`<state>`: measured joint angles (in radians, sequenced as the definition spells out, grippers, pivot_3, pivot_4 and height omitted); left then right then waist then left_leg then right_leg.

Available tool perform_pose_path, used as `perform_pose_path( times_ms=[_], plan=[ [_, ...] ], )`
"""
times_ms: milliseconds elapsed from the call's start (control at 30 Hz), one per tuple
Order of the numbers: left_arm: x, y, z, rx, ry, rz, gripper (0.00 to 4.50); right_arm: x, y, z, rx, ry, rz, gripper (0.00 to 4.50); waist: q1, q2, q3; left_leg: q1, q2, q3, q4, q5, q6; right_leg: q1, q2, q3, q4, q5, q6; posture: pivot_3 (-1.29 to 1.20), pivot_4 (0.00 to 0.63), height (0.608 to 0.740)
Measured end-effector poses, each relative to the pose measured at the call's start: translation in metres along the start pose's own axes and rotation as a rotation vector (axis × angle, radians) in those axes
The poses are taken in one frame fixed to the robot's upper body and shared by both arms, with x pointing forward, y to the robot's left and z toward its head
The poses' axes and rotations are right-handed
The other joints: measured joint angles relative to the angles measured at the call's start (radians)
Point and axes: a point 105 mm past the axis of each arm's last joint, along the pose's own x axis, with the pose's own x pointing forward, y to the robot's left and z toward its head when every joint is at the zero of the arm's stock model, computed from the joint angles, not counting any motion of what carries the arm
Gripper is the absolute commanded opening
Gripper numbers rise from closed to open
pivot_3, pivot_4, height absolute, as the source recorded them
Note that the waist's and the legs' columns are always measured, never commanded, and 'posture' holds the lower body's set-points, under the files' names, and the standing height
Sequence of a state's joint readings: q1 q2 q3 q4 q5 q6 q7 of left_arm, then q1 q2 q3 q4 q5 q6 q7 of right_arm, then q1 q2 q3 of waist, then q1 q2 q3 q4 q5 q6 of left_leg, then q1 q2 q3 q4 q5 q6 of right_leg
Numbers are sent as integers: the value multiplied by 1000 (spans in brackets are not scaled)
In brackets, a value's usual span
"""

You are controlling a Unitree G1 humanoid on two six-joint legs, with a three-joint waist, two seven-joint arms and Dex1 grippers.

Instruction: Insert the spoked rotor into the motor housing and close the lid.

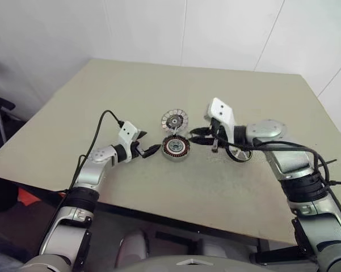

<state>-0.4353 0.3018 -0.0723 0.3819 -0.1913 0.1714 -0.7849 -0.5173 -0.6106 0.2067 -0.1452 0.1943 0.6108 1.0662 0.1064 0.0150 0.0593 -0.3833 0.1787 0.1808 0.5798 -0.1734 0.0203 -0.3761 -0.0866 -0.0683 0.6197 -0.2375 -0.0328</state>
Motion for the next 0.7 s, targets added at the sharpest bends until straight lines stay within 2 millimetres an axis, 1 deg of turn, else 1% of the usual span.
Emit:
perform_pose_path(
  times_ms=[100, 200, 300, 400, 500, 600, 700],
  plan=[
    [-2, 0, -2, -2, 7, 3, 4500, -1, 6, -13, 27, 36, 11, 661, 3, 0, 0, 0, 0, 0, 0, 0, 0, 0, 0, 0, 0, 0, 0, 0, 0, 740],
    [-3, 1, -4, -3, 14, 6, 4500, -12, 5, -29, 43, 97, -6, 661, 6, 0, 0, 1, 0, 0, 0, 0, 0, 2, 0, 0, -1, 0, 0, 0, 0, 740],
    [-4, 1, -4, -3, 15, 4, 4500, -24, 11, -49, 70, 166, -2, 661, 13, 0, 0, 2, 0, 0, 0, 0, 0, 2, 0, 0, -1, 0, 0, 0, 0, 740],
    [-4, 1, -4, -3, 17, -2, 4500, -40, 23, -65, 84, 233, 26, 661, 18, 0, 0, 2, 0, 0, -1, 0, 0, 2, 0, 0, -2, 0, 0, 0, 0, 740],
    [-4, 1, -4, -3, 19, -3, 4500, -56, 39, -80, 95, 294, 69, 661, 22, 0, 0, 3, 0, 0, -1, 0, 0, 5, 0, 0, -3, 0, 1, 0, 0, 740],
    [-4, 1, -4, -3, 21, -6, 4500, -70, 56, -87, 113, 318, 116, 661, 24, 0, 0, 5, 0, 0, -1, 0, 0, 7, 0, 0, -4, -1, 3, 0, 0, 740],
    [-4, 1, -4, -2, 22, -11, 4500, -84, 71, -96, 124, 355, 146, 661, 25, 0, 0, 7, 0, -1, -1, -1, 1, 9, 0, 0, -6, -4, 8, 0, 0, 740]
  ],
)
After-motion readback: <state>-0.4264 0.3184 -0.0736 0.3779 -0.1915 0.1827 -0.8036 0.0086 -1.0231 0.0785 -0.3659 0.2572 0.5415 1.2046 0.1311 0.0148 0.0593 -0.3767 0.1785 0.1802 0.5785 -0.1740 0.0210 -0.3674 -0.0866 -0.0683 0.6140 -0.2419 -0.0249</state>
